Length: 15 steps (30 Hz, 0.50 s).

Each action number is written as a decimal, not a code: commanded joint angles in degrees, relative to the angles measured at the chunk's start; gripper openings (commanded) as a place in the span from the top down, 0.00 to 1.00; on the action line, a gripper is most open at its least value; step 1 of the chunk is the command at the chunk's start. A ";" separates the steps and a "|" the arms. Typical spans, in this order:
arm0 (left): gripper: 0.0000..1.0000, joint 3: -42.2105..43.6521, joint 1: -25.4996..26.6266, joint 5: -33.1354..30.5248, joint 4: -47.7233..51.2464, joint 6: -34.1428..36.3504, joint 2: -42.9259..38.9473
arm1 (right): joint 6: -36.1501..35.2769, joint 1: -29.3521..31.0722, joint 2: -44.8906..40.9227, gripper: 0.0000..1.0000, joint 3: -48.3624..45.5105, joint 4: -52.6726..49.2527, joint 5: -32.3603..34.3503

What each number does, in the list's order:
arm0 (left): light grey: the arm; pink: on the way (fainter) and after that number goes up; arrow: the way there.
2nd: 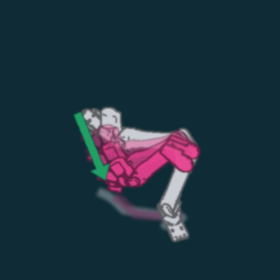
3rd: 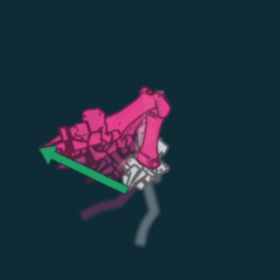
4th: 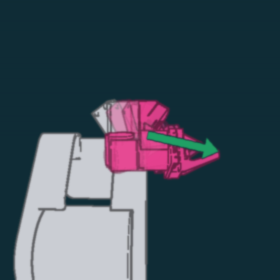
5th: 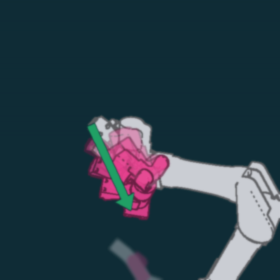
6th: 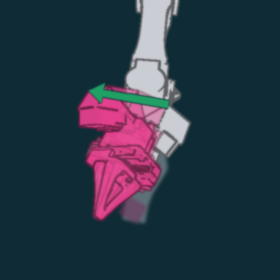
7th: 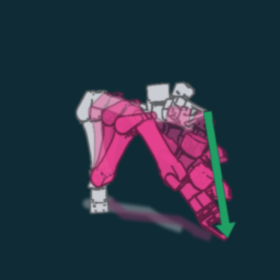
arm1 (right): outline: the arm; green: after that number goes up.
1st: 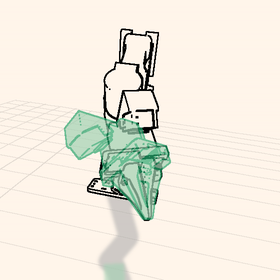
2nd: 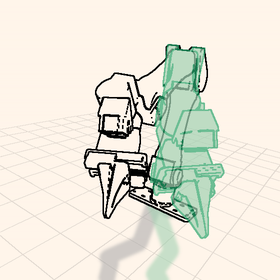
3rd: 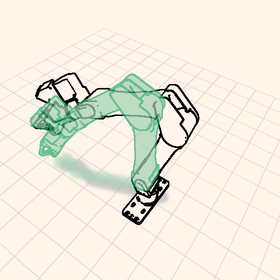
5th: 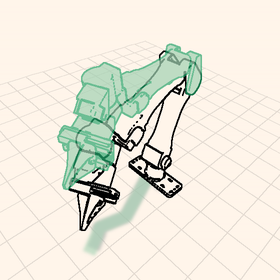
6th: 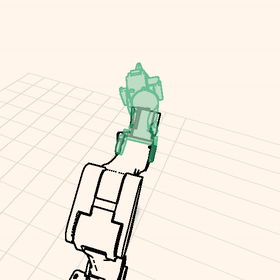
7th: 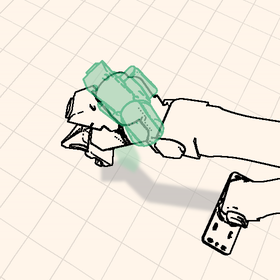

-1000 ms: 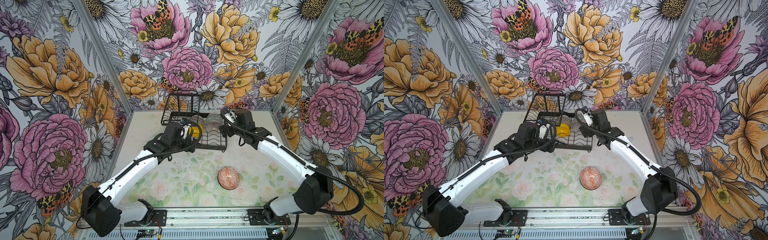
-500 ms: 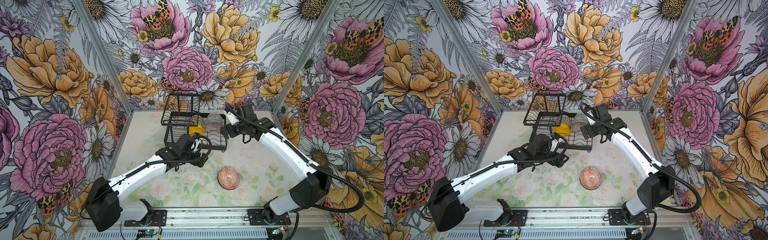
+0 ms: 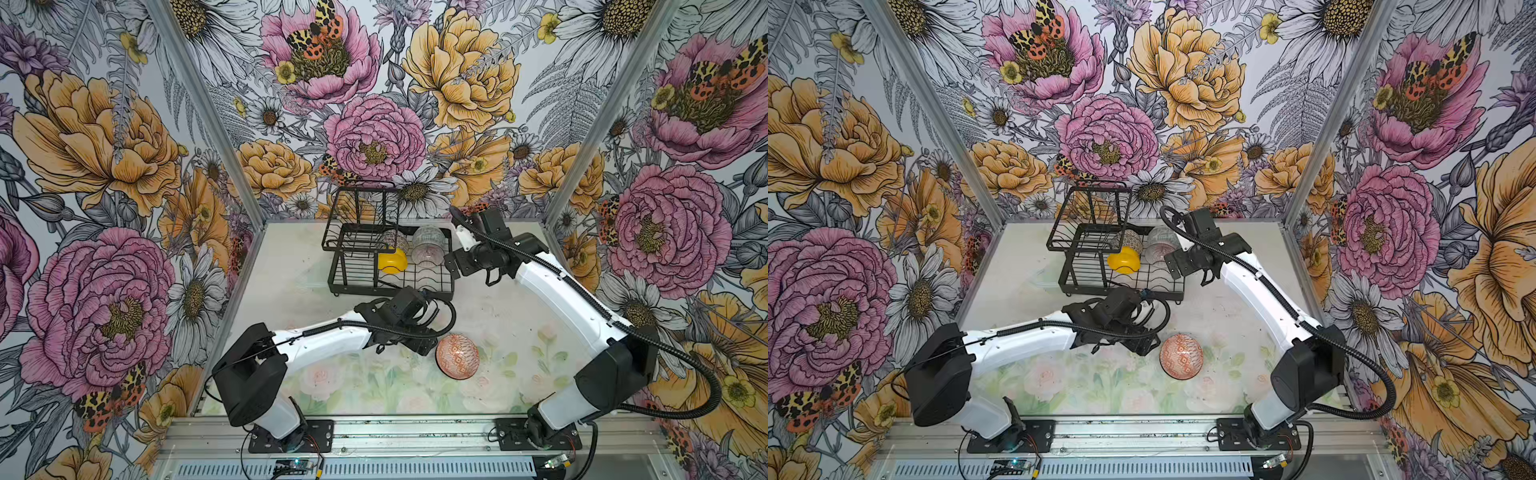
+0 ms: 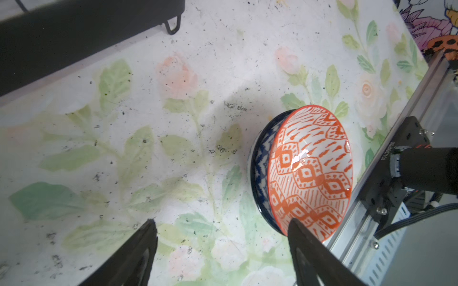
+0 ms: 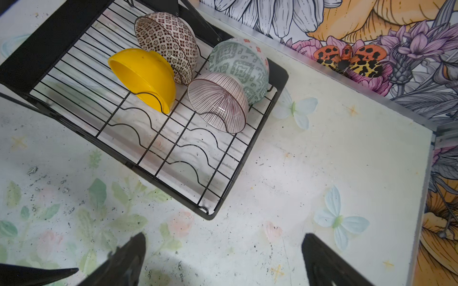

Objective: Load the bowls into the dish rack
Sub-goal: 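Lower the left gripper onto the rim of the orange-and-blue bowl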

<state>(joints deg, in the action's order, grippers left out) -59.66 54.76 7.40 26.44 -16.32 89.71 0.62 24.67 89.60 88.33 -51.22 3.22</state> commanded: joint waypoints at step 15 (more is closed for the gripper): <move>0.65 -9.15 4.81 0.02 3.21 1.21 7.23 | 0.41 -1.01 -2.50 0.01 -3.28 -0.10 1.12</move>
<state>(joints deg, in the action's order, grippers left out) -67.46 59.02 7.57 28.49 -15.97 95.85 0.62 24.27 89.03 85.52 -51.62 3.40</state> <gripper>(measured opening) 0.358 0.995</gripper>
